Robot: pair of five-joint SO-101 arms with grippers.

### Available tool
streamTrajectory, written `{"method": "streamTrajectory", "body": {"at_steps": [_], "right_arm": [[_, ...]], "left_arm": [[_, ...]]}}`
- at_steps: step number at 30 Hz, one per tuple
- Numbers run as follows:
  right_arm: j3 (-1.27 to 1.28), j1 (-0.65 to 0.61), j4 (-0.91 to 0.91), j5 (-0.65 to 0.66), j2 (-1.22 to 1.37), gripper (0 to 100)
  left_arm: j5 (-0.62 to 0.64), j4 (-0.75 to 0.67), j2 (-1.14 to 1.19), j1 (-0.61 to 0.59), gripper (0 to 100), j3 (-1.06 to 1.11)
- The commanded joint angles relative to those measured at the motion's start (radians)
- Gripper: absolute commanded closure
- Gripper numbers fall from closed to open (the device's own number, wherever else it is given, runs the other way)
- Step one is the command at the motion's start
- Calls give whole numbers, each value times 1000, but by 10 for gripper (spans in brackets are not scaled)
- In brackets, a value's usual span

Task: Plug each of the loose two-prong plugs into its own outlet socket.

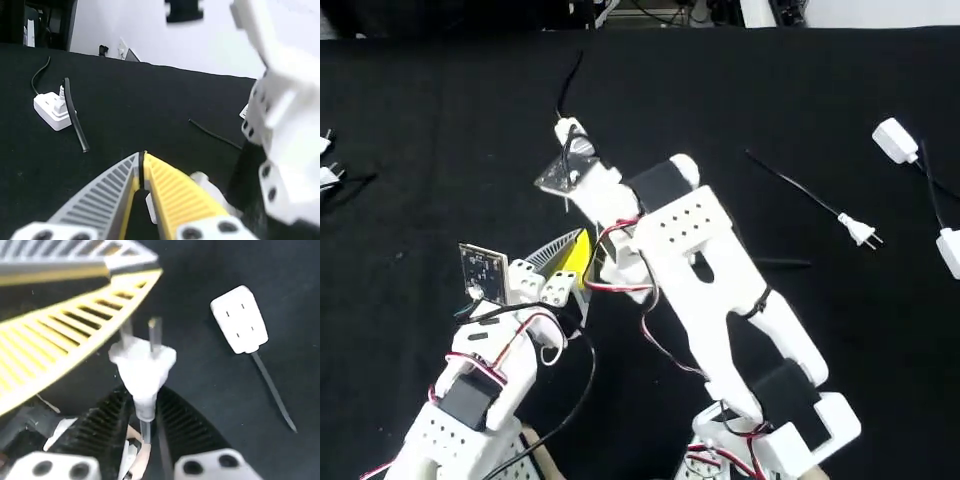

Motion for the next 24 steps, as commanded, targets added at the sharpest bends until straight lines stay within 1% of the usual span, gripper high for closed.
{"method": "streamTrajectory", "body": {"at_steps": [1, 4, 6, 8, 13, 15, 19, 24], "right_arm": [[67, 15, 20, 9, -35, 986], [197, 15, 9, 26, -33, 986], [283, 17, -38, 54, -39, 986], [357, 28, -98, 57, -36, 986], [484, 72, -322, 51, -30, 984], [512, 77, -382, 51, -30, 983], [578, 78, -450, 49, -30, 983], [651, 80, -462, 37, -30, 982]], "left_arm": [[-5, 6, -3, -27, 970, 13], [-5, 17, -3, -38, 970, 13], [-5, 63, -11, -35, 968, 13], [-5, 87, -11, -31, 968, 13], [-6, 87, -11, -39, 970, 13], [-6, 87, -11, -41, 970, 13], [-6, 92, -11, -41, 970, 13], [-6, 92, -11, -41, 970, 13]]}}
